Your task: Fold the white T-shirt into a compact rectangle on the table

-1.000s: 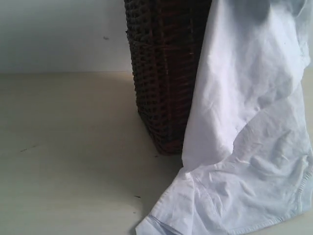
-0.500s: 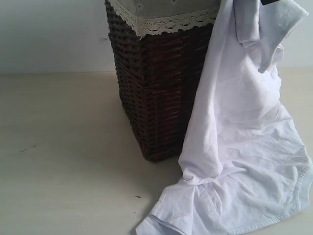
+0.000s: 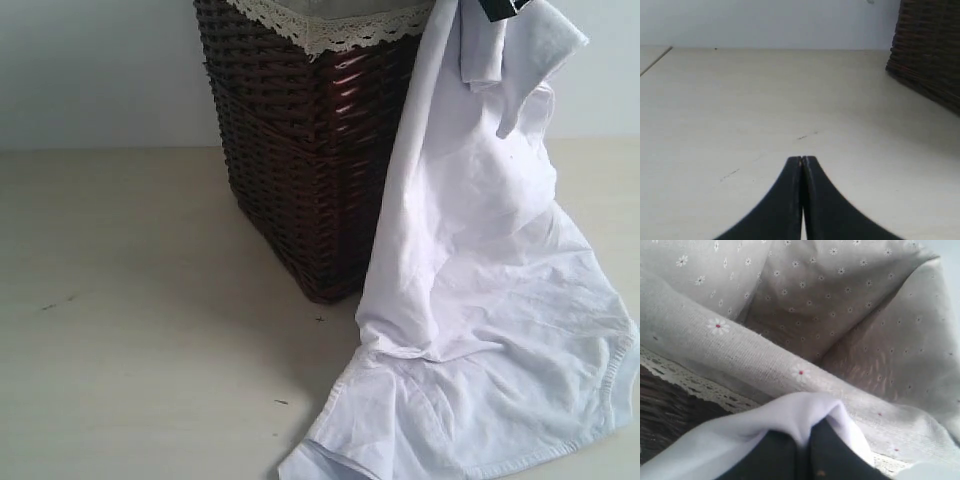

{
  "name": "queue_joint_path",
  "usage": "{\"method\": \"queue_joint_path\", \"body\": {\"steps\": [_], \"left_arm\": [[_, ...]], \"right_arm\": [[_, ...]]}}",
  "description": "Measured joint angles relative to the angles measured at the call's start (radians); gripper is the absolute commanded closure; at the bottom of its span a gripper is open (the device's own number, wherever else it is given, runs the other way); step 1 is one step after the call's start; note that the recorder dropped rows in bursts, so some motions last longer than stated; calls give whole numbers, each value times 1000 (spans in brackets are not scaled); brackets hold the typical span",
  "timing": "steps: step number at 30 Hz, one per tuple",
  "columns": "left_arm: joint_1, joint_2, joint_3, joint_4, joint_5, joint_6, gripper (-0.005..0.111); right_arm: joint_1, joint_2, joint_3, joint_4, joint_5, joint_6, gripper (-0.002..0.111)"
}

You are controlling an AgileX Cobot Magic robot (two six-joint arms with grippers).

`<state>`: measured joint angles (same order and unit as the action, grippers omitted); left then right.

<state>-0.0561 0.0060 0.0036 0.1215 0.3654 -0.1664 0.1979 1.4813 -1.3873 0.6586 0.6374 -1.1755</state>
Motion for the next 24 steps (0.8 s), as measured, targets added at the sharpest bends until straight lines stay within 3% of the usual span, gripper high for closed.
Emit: {"method": "queue_joint_path", "body": {"steps": [7,12,16,24], "left_arm": [[0,0,0,0,0,0,107],[0,0,0,0,0,0,107],[0,0,0,0,0,0,107],[0,0,0,0,0,0,107]], "right_arm": [[0,-79,0,2,183,-4,108],[0,-232,0,48,376,-141,108],[3,-285,0,223,553,-307,108],[80,-206,69,578,593,-543,108]]}}
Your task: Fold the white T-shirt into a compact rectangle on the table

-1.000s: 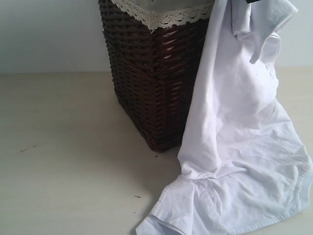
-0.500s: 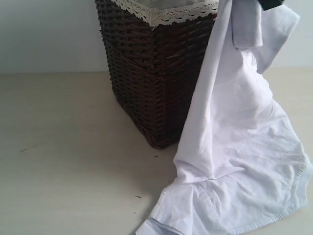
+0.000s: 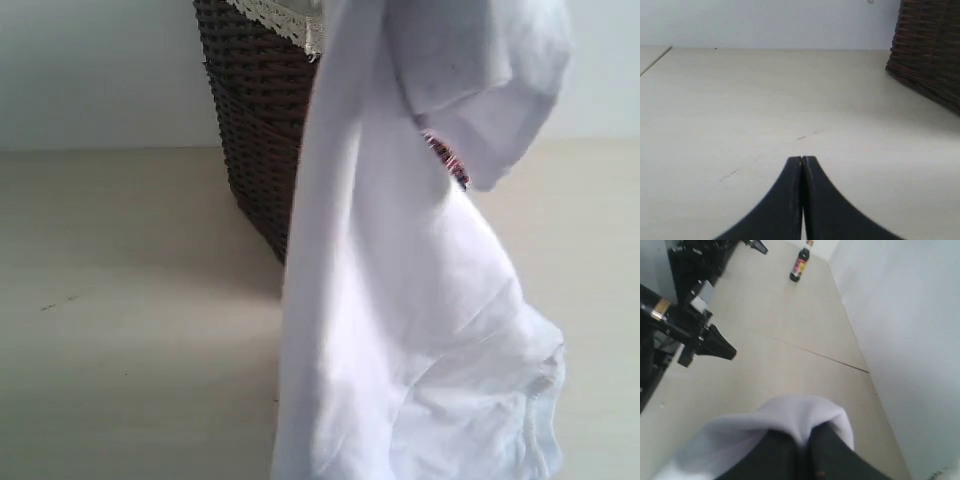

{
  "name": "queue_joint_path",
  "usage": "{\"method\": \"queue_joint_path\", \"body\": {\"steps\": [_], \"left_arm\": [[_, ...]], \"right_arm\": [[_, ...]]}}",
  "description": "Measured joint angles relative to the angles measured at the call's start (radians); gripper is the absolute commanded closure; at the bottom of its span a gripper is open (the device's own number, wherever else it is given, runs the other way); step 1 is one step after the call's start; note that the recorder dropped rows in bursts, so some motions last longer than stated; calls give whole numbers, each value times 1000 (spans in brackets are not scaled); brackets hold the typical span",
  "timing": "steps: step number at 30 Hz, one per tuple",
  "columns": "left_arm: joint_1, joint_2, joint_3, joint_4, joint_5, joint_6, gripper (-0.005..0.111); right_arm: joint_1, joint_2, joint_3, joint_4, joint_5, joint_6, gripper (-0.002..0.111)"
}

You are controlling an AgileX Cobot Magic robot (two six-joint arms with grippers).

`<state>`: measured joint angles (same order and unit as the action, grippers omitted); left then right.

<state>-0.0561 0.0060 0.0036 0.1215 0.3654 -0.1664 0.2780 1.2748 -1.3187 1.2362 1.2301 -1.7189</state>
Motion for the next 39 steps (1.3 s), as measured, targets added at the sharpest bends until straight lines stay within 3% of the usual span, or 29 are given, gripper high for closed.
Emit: {"method": "queue_joint_path", "body": {"steps": [6,13,21,24,31,34,39], "left_arm": [[0,0,0,0,0,0,107],[0,0,0,0,0,0,107],[0,0,0,0,0,0,107],[0,0,0,0,0,0,107],[0,0,0,0,0,0,107],[0,0,0,0,0,0,107],[0,0,0,0,0,0,107]], "right_arm": [[119,155,24,88,-118,-48,108],[213,201,-77,422,-282,-257,108],[221,133,-188,445,-300,-64,108],[221,89,-192,209,-307,20,108],[223,66,-146,-777,-126,517,108],[223,101,-66,-1141,-38,633,108],[184,139,93,-1396,-14,682,108]]}}
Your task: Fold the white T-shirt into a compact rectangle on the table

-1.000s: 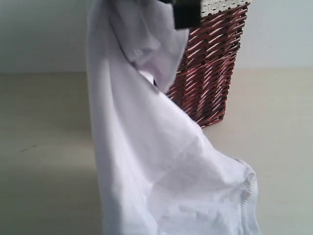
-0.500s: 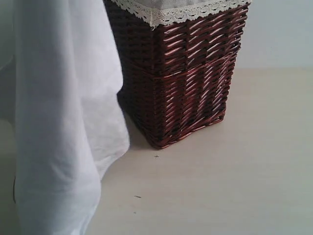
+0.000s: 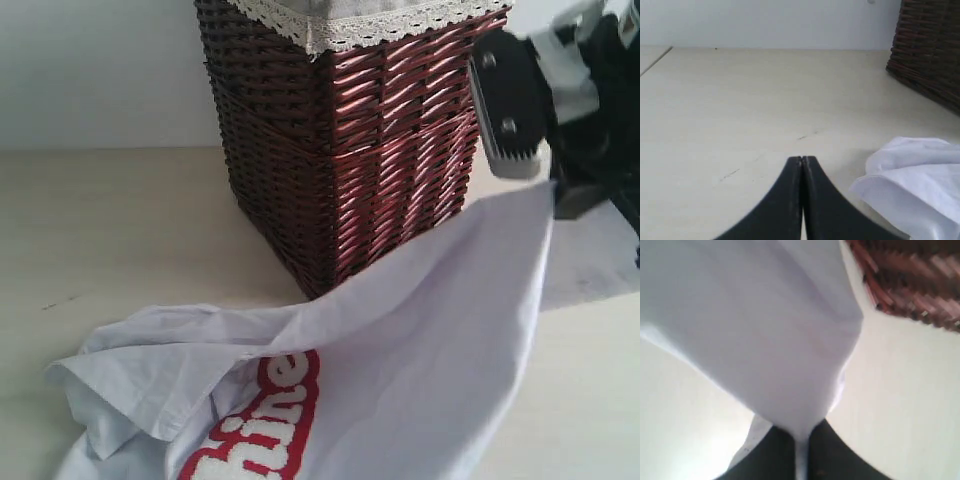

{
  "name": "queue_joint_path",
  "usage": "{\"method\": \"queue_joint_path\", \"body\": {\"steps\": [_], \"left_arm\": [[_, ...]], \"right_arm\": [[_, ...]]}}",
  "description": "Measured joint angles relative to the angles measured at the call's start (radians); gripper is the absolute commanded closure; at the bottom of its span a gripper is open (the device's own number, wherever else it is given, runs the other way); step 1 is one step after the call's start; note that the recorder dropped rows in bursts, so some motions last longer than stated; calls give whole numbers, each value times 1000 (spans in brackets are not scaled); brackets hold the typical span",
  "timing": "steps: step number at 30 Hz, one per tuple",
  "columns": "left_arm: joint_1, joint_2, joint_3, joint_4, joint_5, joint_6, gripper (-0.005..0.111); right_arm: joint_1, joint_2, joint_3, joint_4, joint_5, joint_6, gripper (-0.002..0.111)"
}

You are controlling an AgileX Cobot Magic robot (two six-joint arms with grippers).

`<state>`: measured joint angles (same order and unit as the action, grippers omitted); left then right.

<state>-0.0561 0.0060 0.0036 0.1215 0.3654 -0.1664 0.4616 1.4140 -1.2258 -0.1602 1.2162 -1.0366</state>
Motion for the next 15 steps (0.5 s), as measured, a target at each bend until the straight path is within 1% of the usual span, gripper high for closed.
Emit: {"method": "queue_joint_path", "body": {"steps": [3,5,9,11,13,15], "left_arm": [[0,0,0,0,0,0,107],[0,0,0,0,0,0,107],[0,0,0,0,0,0,107],[0,0,0,0,0,0,107],[0,0,0,0,0,0,107],[0,0,0,0,0,0,107]], "right_arm": [[-24,2,74,-46,-42,9,108],[-38,2,114,-66,-64,11,104],[-45,2,178,-84,-90,16,87],[-45,2,205,-104,-133,31,79],[-45,2,235,-147,-230,92,73],[-45,2,262,-210,-347,188,70]]}}
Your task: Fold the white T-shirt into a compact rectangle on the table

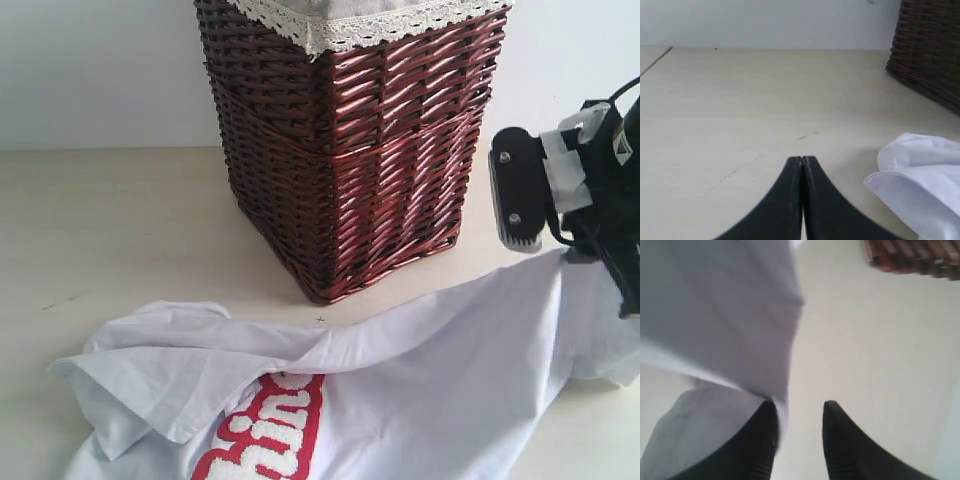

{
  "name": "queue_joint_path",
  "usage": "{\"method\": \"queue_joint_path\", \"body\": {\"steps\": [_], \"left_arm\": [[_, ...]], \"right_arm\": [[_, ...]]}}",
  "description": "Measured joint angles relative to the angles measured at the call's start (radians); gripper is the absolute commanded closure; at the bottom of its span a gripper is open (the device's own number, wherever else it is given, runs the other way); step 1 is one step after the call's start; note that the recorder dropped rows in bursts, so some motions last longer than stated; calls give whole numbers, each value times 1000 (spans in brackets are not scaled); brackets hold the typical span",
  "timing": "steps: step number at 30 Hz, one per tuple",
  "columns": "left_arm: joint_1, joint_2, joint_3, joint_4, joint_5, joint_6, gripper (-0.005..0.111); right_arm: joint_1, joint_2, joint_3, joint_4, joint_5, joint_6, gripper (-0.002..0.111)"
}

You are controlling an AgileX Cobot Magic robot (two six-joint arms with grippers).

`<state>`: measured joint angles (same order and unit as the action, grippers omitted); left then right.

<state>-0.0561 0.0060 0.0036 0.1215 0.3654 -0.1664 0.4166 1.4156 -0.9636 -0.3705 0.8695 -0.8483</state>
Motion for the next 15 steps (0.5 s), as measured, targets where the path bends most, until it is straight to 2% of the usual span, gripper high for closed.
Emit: {"method": "queue_joint_path", "body": {"steps": [4,7,8,12,15], "left_arm": [[0,0,0,0,0,0,107],[0,0,0,0,0,0,107],[0,0,0,0,0,0,107],[0,0,0,0,0,0,107],[0,0,0,0,0,0,107]], "right_arm": [[0,15,13,-130,-184,236,67],[0,63,13,-208,-222,328,45],[0,93,13,-223,-228,340,43],[0,186,17,-246,-322,457,43],[0,128,17,-262,-416,543,43]]}}
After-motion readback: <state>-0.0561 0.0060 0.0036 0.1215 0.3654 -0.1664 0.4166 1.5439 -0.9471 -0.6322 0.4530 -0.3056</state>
